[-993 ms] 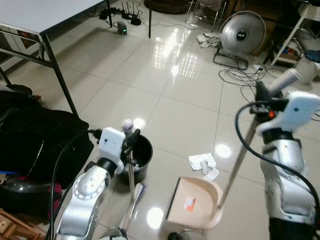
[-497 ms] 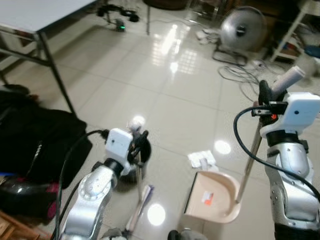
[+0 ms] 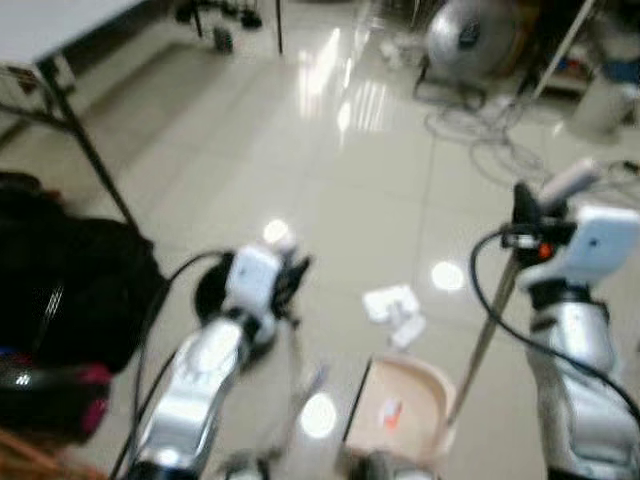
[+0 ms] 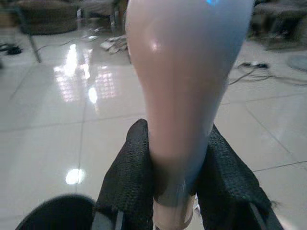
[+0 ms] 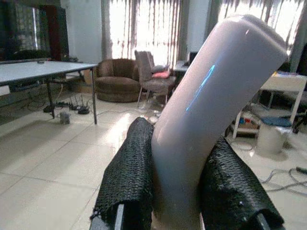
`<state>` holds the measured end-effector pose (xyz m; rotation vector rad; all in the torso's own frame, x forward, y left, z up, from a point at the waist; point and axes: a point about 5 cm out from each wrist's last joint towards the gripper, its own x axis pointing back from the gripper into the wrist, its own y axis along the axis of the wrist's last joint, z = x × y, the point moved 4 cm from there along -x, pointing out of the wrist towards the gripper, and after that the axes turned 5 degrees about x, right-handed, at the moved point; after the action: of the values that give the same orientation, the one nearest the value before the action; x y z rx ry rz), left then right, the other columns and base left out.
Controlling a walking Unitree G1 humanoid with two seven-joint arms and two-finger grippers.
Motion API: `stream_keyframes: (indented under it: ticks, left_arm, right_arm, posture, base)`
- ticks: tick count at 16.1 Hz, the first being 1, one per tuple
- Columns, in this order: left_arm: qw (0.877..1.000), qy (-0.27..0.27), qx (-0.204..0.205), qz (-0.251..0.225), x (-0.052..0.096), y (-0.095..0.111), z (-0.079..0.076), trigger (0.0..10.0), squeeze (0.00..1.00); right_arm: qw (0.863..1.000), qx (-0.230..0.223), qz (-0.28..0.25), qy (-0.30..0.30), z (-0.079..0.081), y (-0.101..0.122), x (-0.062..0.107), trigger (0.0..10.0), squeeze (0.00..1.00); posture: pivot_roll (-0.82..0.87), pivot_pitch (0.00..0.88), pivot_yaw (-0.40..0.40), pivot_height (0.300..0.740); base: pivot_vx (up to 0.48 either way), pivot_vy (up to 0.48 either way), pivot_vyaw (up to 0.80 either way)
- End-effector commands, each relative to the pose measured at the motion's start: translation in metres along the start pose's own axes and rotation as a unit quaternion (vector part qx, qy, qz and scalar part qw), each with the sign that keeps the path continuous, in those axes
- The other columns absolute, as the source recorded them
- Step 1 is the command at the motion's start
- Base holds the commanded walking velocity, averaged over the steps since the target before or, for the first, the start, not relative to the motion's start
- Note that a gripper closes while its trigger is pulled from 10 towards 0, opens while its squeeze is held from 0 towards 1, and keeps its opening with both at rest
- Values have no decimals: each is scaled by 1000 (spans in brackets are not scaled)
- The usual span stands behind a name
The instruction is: Sweep floor
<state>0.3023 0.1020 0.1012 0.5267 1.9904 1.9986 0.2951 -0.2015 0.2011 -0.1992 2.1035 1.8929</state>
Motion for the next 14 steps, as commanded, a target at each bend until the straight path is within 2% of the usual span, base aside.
stream_keyframes:
  ticks: [1, 3, 6, 7, 10, 11, 12, 14]
  left_arm:
    - [1000, -5, -9, -21, 0, 10, -7, 10000, 0]
    - [999, -4, -18, -27, 3, 14, 0, 10000, 0]
    - [999, 15, -38, -31, 1, 19, 16, 10000, 0]
    - [999, 17, -30, -21, 0, 18, 18, 10000, 0]
    - [1000, 16, -14, -17, 2, 22, 20, 10000, 0]
    - [999, 30, -20, -25, -1, 27, 28, 10000, 0]
    - [999, 33, -17, -19, -1, 27, 30, 10000, 0]
    - [998, 21, -34, -40, -4, 36, 24, 10000, 0]
  right_arm:
    - [1000, 3, 1, -15, -13, 3, 1, 10000, 0]
    - [1000, 1, -2, -15, -12, 4, -6, 10000, 0]
    - [1000, -13, -13, 7, 1, 10, -16, 10000, 0]
    - [999, -25, -11, 16, 3, 10, -18, 10000, 0]
    - [998, -60, 15, -18, -6, 0, -13, 10000, 0]
    - [997, -77, 26, -19, -2, -5, -13, 10000, 0]
    - [997, -73, 39, -5, 5, -10, -12, 10000, 0]
    - [995, -80, 56, -5, 7, -17, -12, 10000, 0]
  posture:
    - [-74, 171, -83, 740]
    - [-85, 181, -99, 740]
    - [-70, 181, -86, 740]
    - [-44, 185, -77, 740]
    - [-6, 173, -68, 740]
    - [7, 174, -63, 740]
    - [-2, 170, -59, 740]
    - [13, 161, -64, 740]
  base:
    - [0, -315, 0]
    - [0, -315, 0]
    - [0, -300, 0]
    - [0, 0, 0]
    - [0, 480, 0]
    - [0, 0, 0]
    - [0, 0, 0]
    - [0, 0, 0]
